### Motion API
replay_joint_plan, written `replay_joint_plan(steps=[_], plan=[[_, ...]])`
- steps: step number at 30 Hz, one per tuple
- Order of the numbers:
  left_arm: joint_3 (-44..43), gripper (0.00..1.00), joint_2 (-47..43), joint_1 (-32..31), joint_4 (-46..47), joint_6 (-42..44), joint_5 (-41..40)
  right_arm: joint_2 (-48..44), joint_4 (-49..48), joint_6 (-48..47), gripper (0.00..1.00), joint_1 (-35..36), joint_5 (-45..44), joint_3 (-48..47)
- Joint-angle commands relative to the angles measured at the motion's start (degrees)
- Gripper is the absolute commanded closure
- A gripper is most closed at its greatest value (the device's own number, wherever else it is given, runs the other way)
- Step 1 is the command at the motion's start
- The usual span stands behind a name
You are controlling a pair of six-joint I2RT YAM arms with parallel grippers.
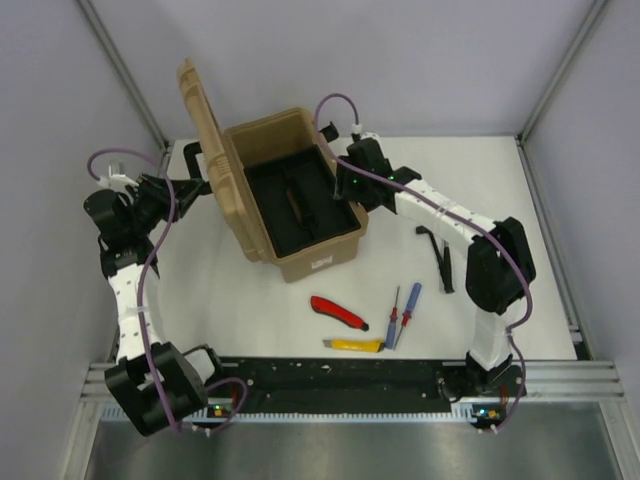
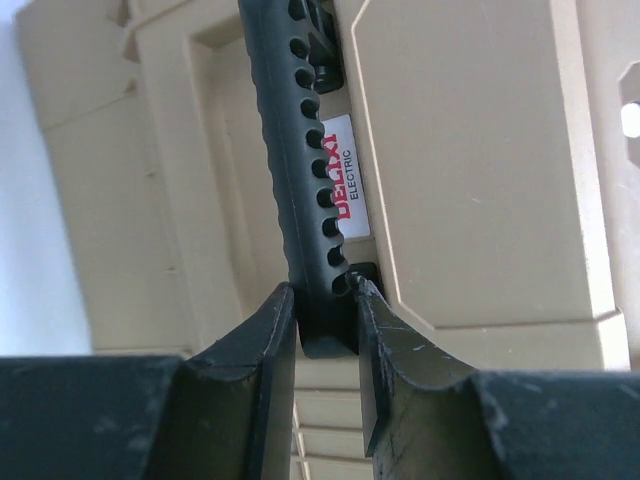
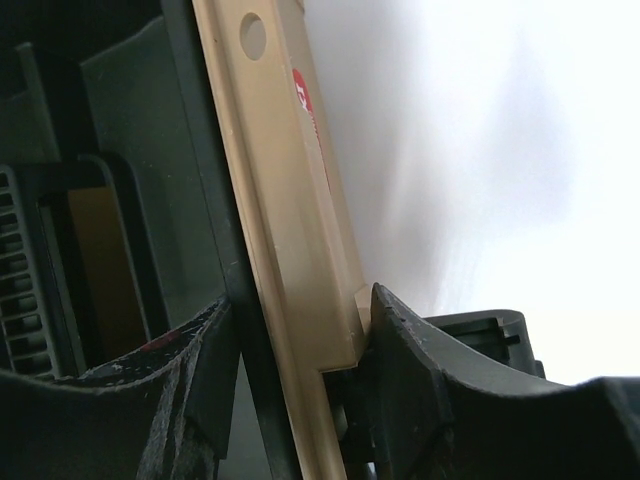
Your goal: Pack the tool kit
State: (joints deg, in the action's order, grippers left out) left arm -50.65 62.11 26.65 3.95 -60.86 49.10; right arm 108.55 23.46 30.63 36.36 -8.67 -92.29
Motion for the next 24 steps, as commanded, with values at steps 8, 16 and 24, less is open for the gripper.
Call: replay_joint_plan(steps=[8, 16, 24], plan=[[0.4, 1.0, 1.0, 1.3, 4.8, 4.8, 1.2, -1.2, 10.6, 2.8, 0.47, -9.3, -11.5, 2.6], [-3.4, 0.75, 0.8, 1.3, -3.0, 8.1, -1.4, -1.9, 10.5, 0.8, 0.35, -9.1, -7.7, -0.6], [-11.9, 0.32, -1.7, 1.3, -23.4, 16.8, -11.1, -3.3, 10.5, -1.3, 0.25, -9.2, -5.0, -3.5]])
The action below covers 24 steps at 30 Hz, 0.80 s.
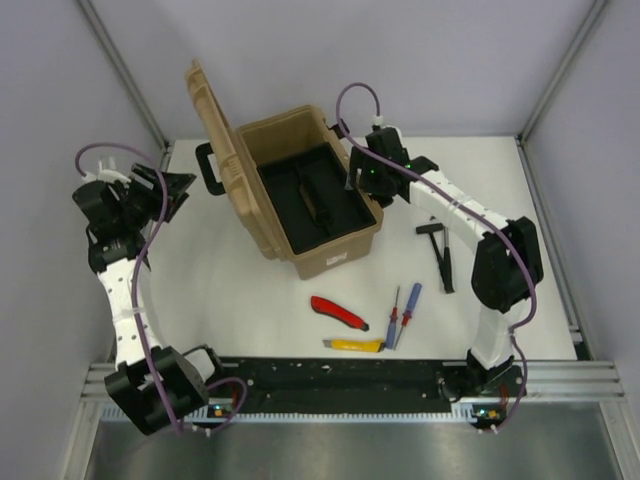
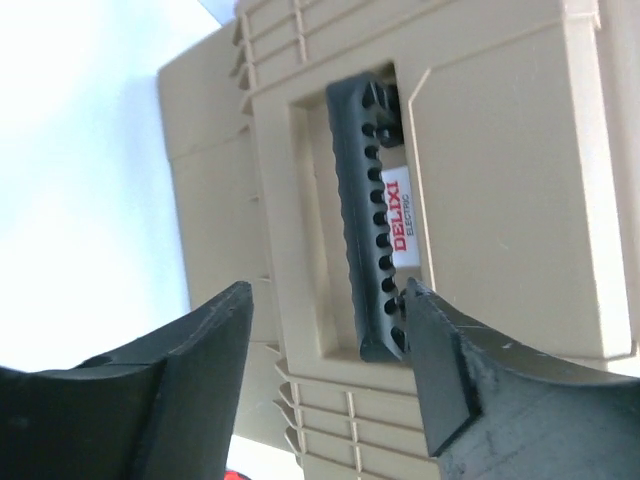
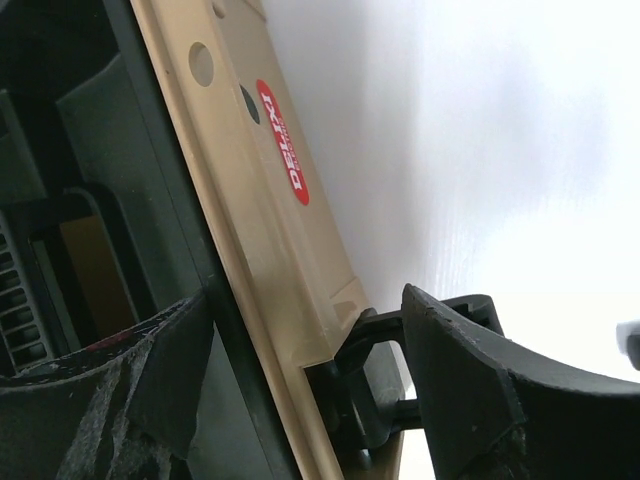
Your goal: Pack the tool kit
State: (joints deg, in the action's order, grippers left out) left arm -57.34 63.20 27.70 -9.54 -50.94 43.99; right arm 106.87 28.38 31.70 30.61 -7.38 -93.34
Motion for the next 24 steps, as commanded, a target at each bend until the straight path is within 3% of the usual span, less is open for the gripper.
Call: replay_joint_plan(steps=[1, 10, 18, 24], plan=[[-6.4, 0.3, -3.2, 0.2, -12.2, 7.9, -7.7, -1.8, 5.5, -2.5, 0.25, -3.5, -6.2, -2.8], [-13.2, 0.24, -7.4, 0.2, -25.1, 12.4, -17.9, -5.4, 5.5, -4.6, 0.19, -3.5, -2.9, -4.6], [-20.3, 0.23, -12.0, -0.1, -31.7, 16.0, -21.1, -8.6, 4.8, -8.5, 0.18, -3.1, 4.7, -5.1], [-23.8, 0.23, -13.5, -2.1, -33.1, 16.9, -21.1, -9.5, 3.8, -14.4, 0.17, 0.4, 5.5, -6.6]])
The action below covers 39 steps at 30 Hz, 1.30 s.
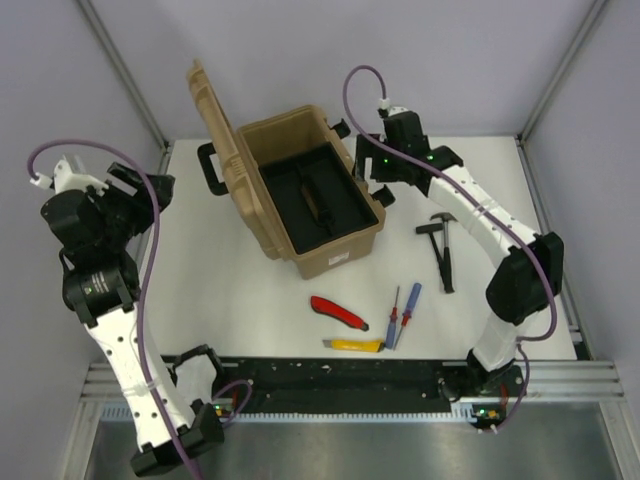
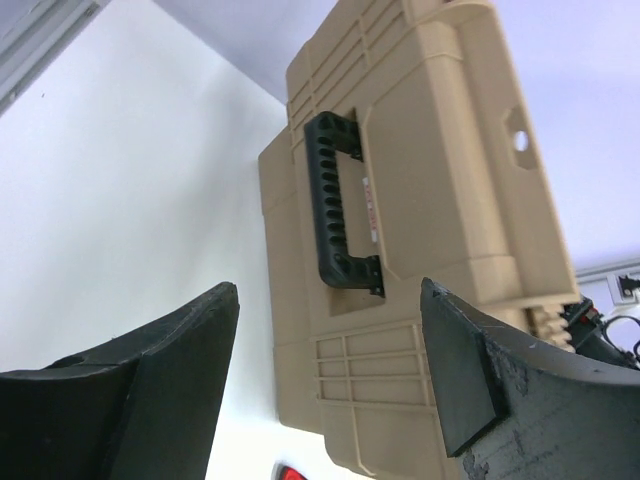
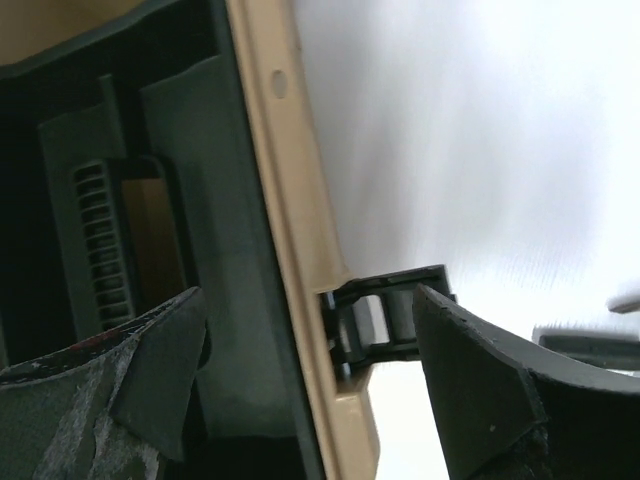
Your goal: Pack the tool kit
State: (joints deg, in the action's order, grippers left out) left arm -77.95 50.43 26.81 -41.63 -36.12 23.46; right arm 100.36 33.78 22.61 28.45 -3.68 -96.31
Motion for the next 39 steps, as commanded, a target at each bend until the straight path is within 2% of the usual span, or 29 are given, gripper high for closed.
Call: replay_joint_plan(steps=[1, 5, 10, 16, 27, 34, 39], plan=[[-3.7, 0.23, -0.9, -1.5, -1.0, 2.5, -0.1, -3.0, -1.8, -6.0, 0.16, 3.3, 1.8, -4.1], [-4.0, 0.22, -1.6, -3.7, 0.4, 4.4, 2.4, -2.4, -2.1, -9.1, 0.16, 5.6, 3.3, -4.6], [-3.8, 0.22, -1.7, -5.7, 5.1, 6.1, 9.2, -1.8, -3.2, -12.9, 0.16, 8.3, 6.1, -3.7], [-4.1, 0.21, -1.8, -8.2, 7.1, 8.3, 11.6, -0.4, -3.5, -13.3, 0.17, 10.2, 5.6, -2.8], [-4.4, 0.21, -1.9, -11.4, 5.7, 11.8, 8.7, 4.3, -3.5, -14.8, 0.18, 13.7, 0.1, -2.8], [-9.1, 0.21, -1.3, -13.1, 2.7, 13.2, 4.3, 8.2, -3.6, -17.4, 0.21, 16.3, -0.9, -6.1], [-11.3, 0.21, -1.5, -13.9, 0.1, 14.7, 0.5, 11.4, -3.6, -16.9, 0.3, 17.3, -3.1, -8.3]])
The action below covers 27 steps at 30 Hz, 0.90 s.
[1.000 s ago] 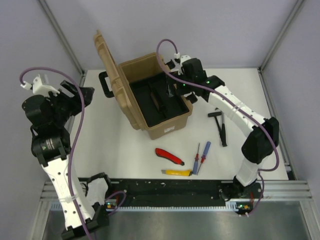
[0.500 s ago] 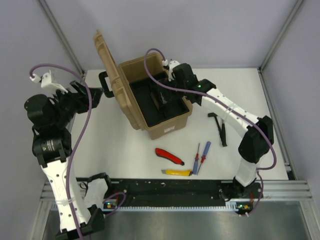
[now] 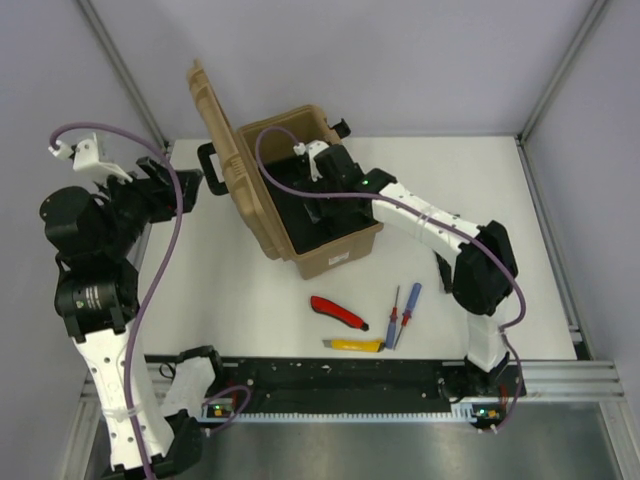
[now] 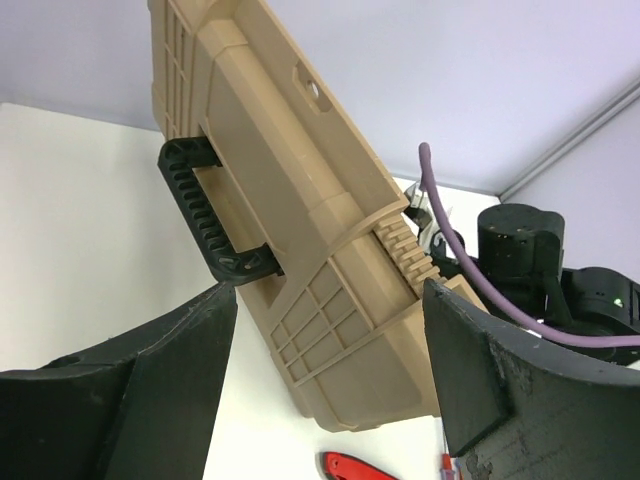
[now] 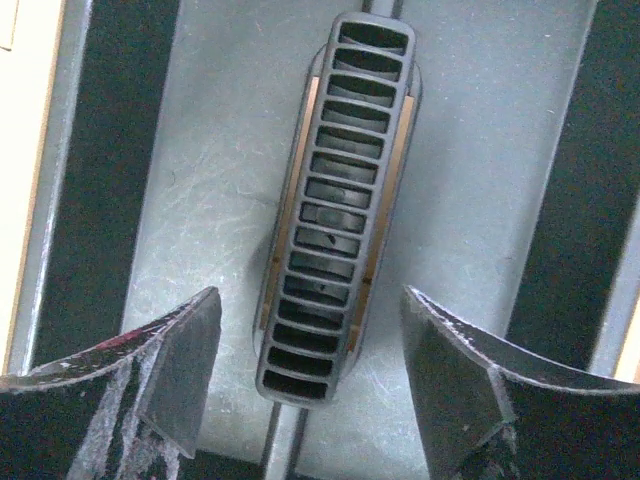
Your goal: Pack the tool kit
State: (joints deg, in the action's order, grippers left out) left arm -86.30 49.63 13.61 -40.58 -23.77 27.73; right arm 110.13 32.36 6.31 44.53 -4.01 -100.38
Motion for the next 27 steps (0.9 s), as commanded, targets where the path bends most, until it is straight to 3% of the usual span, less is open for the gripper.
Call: replay_joint_plan(steps=[1, 4, 6, 11, 27], plan=[[-3.1, 0.21, -0.7, -0.8, -1.2, 2.5, -4.2, 2.1, -2.2, -0.2, 0.33, 1.3, -3.1, -4.4], [-3.0, 0.21, -0.7, -1.1, -1.4, 2.8, -4.8, 3.2, -2.3, 0.5, 0.43, 1.4, -5.8, -4.8], [-2.9, 0.21, -0.7, -1.2, -1.5, 2.8, -5.0, 3.3, -2.6, 0.7, 0.55, 1.4, -7.2, -4.8], [-2.9, 0.21, -0.6, -1.4, -1.7, 2.9, -5.5, 2.4, -2.9, 0.5, 0.99, 1.4, -7.9, -5.2], [-0.6, 0.19, -8.1, -1.6, 1.1, 1.6, -5.0, -6.3, -4.1, 0.2, 1.0, 1.0, -15.3, -13.6]])
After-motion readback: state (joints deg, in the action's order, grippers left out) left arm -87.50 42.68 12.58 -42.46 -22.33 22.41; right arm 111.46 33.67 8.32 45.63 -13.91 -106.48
